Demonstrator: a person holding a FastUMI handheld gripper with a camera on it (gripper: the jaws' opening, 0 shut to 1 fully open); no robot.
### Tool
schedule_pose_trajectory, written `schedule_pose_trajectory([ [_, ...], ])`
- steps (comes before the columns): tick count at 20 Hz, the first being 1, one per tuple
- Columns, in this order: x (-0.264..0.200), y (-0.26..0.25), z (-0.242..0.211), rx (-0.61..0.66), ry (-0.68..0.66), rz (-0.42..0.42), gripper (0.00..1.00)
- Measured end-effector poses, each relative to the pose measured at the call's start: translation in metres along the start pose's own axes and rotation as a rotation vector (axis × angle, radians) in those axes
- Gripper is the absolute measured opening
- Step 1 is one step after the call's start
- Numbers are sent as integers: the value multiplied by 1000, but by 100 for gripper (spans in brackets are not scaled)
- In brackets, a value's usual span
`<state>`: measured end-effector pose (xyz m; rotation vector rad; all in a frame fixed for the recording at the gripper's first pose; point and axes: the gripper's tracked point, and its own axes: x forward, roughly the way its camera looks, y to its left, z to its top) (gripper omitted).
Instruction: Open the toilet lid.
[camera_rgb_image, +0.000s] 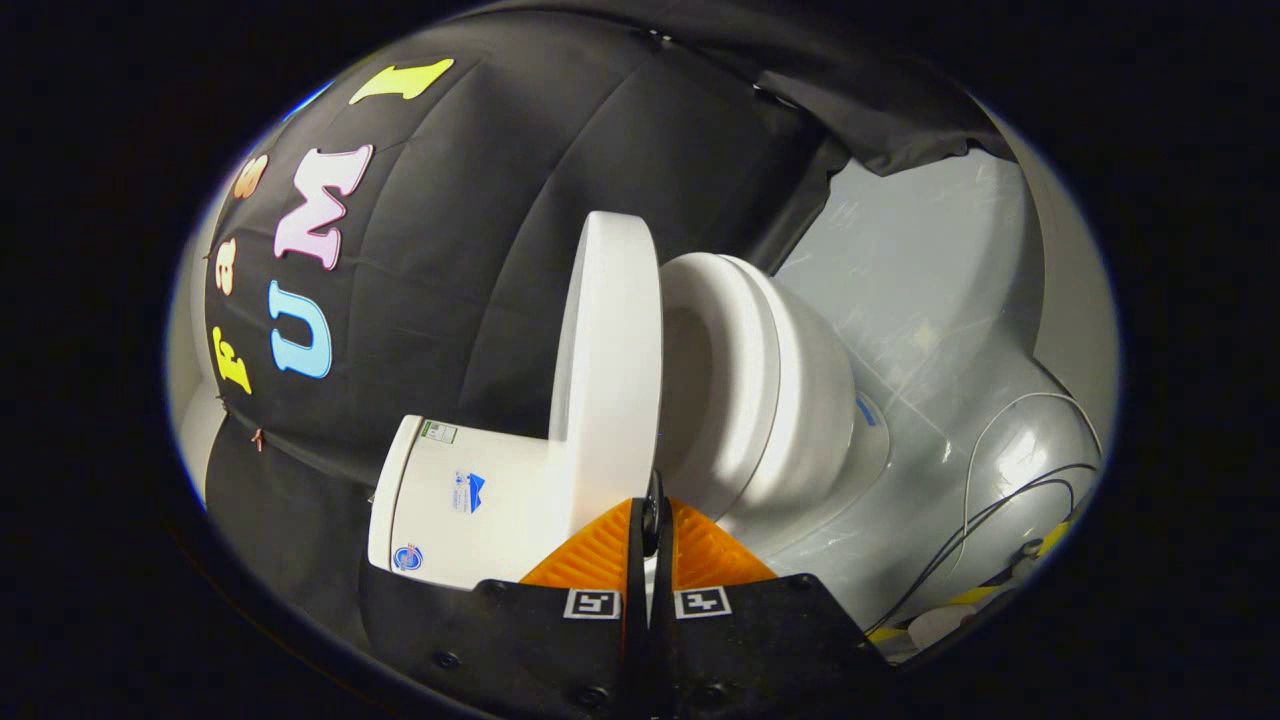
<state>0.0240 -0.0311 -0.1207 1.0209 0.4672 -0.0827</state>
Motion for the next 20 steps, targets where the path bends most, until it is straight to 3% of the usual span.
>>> schedule_pose_trajectory([
  [16,-23,98,-9,-233,-25,-19,6],
  [20,-24,112,-16,-283,-24,-74,5],
])
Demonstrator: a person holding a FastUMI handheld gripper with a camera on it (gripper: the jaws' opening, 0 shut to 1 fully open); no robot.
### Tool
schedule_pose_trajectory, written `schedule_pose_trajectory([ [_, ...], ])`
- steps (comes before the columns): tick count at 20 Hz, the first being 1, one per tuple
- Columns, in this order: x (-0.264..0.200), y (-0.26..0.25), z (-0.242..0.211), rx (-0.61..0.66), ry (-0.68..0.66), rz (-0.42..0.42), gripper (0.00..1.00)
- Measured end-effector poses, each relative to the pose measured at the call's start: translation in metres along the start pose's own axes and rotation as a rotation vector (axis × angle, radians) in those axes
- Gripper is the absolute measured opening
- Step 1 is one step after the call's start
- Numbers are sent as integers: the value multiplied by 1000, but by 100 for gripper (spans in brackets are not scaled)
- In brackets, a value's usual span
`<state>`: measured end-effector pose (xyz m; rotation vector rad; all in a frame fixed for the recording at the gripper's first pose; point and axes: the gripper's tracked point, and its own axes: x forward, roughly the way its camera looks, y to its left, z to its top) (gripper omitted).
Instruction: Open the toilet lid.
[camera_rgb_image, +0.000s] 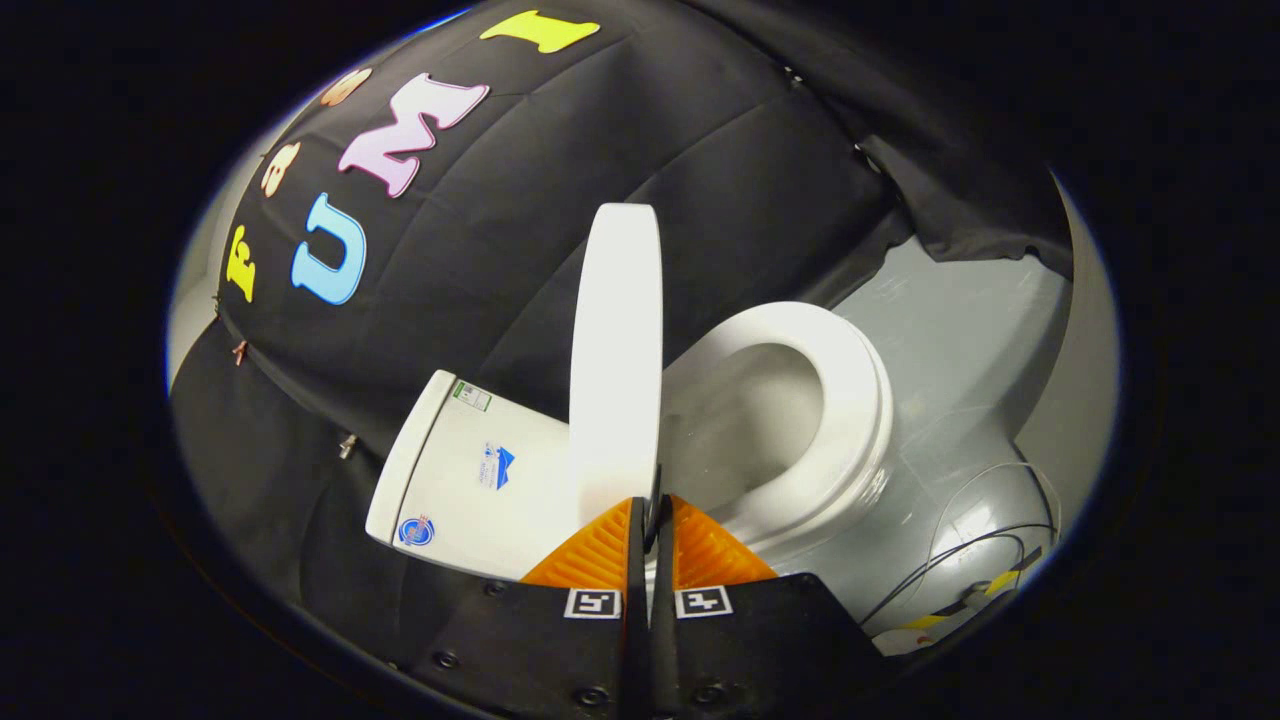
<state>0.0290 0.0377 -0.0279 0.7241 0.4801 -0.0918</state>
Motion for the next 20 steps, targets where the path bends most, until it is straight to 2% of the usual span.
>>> schedule_pose_trajectory([
  [20,-5,113,-17,-207,-23,-55,6],
])
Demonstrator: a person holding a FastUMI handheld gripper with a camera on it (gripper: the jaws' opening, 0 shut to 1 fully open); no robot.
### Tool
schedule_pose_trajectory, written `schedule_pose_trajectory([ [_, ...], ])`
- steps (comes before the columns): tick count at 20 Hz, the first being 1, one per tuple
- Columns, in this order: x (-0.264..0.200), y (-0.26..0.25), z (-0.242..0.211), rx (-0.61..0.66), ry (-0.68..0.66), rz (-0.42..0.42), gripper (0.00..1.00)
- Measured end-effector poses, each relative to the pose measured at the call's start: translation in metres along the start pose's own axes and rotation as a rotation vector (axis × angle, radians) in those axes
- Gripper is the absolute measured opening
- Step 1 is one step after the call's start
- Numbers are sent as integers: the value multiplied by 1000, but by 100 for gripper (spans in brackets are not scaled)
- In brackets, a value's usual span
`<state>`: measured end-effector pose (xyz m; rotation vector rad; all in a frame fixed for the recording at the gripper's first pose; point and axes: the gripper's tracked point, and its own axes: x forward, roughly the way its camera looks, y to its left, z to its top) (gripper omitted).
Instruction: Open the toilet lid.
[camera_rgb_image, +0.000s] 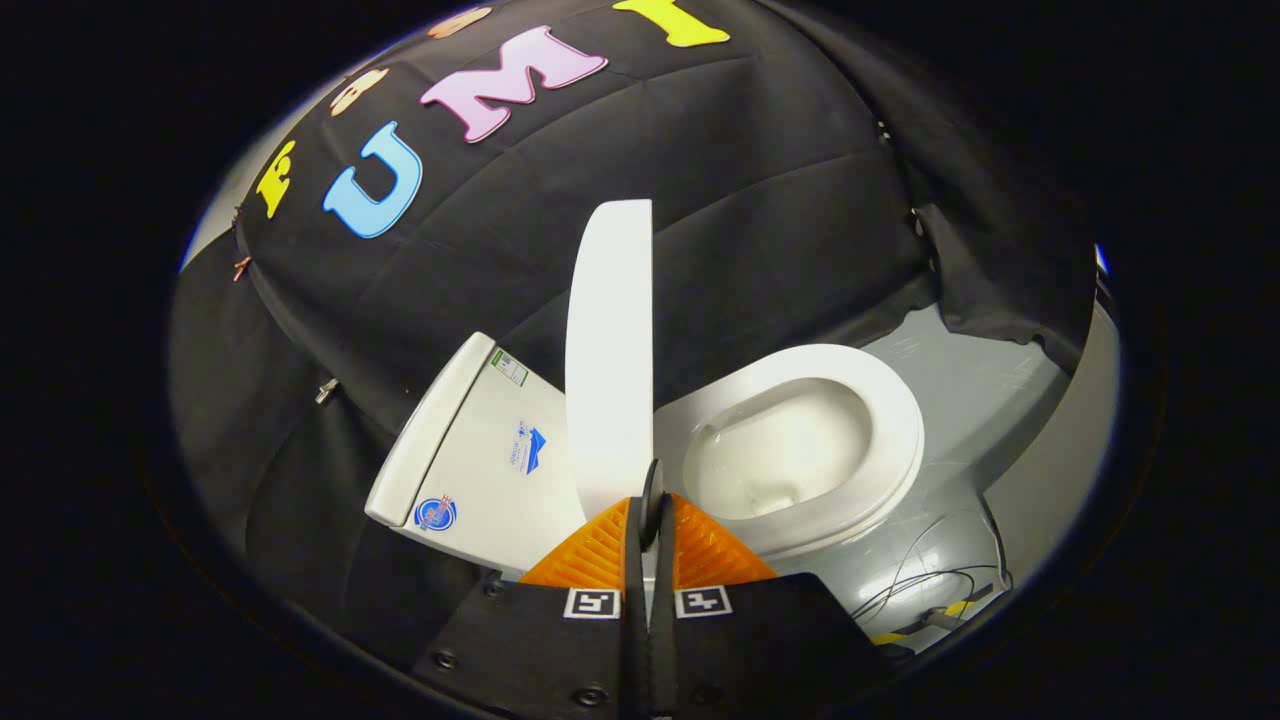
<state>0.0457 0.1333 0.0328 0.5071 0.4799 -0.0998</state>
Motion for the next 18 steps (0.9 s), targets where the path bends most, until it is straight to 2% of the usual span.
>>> schedule_pose_trajectory([
  [5,2,31,-4,-53,14,-20,6],
  [10,6,65,-9,-167,2,-38,6],
  [18,12,101,-19,-243,-5,-89,6],
])
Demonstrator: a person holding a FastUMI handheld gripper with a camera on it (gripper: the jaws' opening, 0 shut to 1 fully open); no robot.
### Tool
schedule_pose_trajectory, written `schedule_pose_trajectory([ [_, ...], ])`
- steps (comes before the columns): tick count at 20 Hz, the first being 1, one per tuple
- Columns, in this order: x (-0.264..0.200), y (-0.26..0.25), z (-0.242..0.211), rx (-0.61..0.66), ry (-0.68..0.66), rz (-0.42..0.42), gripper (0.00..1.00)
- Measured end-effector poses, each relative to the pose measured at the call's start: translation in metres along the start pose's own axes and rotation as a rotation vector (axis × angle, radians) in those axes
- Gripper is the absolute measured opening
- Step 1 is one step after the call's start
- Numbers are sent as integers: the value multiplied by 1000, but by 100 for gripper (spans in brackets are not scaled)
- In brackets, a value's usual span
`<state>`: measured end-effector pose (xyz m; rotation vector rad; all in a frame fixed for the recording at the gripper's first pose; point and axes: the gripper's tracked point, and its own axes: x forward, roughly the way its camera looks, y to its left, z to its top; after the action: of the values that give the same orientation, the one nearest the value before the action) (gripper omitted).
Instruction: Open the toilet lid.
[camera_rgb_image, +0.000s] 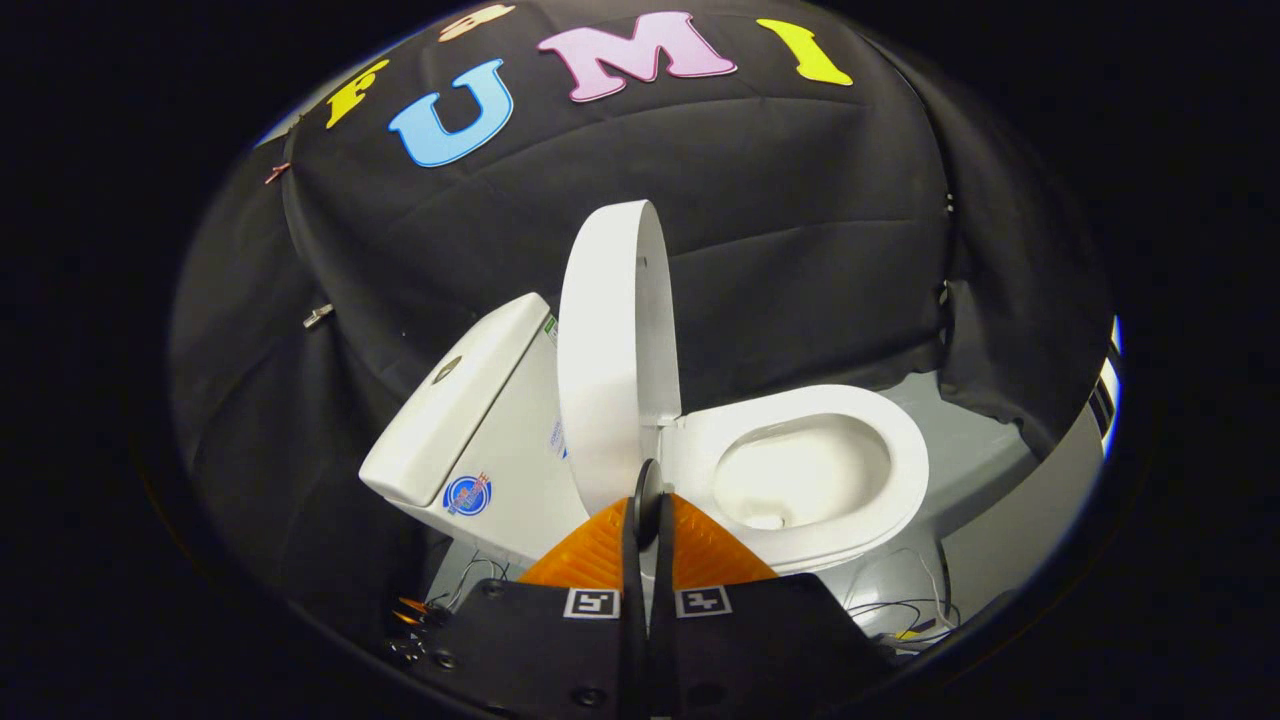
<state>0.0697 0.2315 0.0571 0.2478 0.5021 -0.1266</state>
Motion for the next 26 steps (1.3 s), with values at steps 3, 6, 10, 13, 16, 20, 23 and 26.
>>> schedule_pose_trajectory([
  [3,2,18,0,-58,-8,-16,6],
  [6,3,29,-3,-135,-31,-36,6],
  [10,7,43,-3,-148,-25,-58,5],
  [13,9,56,-5,-191,-30,-75,6],
  [16,12,70,-9,-216,-33,-83,6],
  [20,18,87,-14,-263,-22,-92,6],
  [23,22,99,-18,-284,-25,-93,6],
  [26,24,110,-23,-317,-25,-94,6],
])
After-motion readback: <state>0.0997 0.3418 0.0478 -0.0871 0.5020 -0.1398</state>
